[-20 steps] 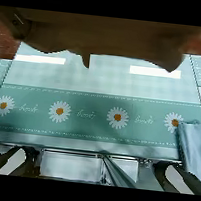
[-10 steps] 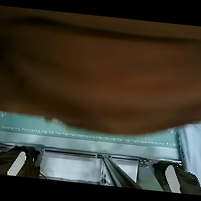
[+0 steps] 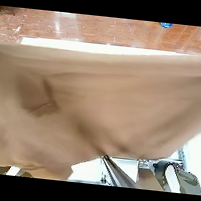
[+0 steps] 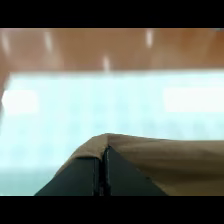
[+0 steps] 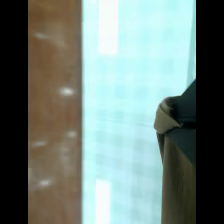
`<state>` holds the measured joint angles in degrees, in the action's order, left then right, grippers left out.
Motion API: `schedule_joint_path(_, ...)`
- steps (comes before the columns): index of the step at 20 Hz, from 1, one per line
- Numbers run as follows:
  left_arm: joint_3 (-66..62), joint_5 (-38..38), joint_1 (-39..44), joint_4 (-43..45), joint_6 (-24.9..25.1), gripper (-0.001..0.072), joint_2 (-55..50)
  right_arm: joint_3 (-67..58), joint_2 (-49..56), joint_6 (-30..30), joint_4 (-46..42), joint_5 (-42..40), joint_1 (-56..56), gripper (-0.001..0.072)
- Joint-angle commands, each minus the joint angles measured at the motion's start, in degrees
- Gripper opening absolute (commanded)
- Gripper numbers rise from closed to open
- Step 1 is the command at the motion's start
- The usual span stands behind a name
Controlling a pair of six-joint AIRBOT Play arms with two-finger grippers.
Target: Fold the shirts.
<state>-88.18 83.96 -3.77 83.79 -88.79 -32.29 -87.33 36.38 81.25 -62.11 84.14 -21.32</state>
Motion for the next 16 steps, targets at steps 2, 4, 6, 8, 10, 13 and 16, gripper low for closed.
schedule_joint_path(2, 19.3, -12.9, 0.2, -1.2, -2.6, 0.0026, -8.7, 13.0, 10.9, -8.7, 7.6, -5.0, 0.1, 0.0016)
schedule_joint_path(4, 22.1, -15.8, 0.3, -2.7, -2.7, 0.0026, -16.9, 14.6, 19.6, -10.4, 8.2, -7.2, 2.4, 0.0016)
schedule_joint_path(6, 22.1, -21.3, 0.8, -3.9, -4.9, 0.0026, -26.1, 14.6, 29.1, -11.6, 8.0, -13.8, 6.3, 0.0016)
schedule_joint_path(8, 20.0, -27.9, 0.8, -7.6, -5.6, 0.0026, -35.1, 12.9, 38.9, -9.6, 8.0, -21.5, 8.0, 0.0016)
schedule_joint_path(10, 15.6, -29.7, 0.8, -9.8, -5.6, 0.0026, -44.5, 8.2, 48.9, -7.6, 12.2, -23.5, 7.9, 0.0016)
schedule_joint_path(13, 9.5, -27.0, 0.9, -14.9, -5.6, 0.0027, -55.3, -0.5, 60.7, -7.6, 18.9, -20.4, 8.0, 0.0016)
schedule_joint_path(16, 8.3, -25.2, 1.3, -22.1, -5.6, 0.0027, -60.2, -3.5, 66.2, -5.8, 19.6, -16.2, 7.9, 0.0016)
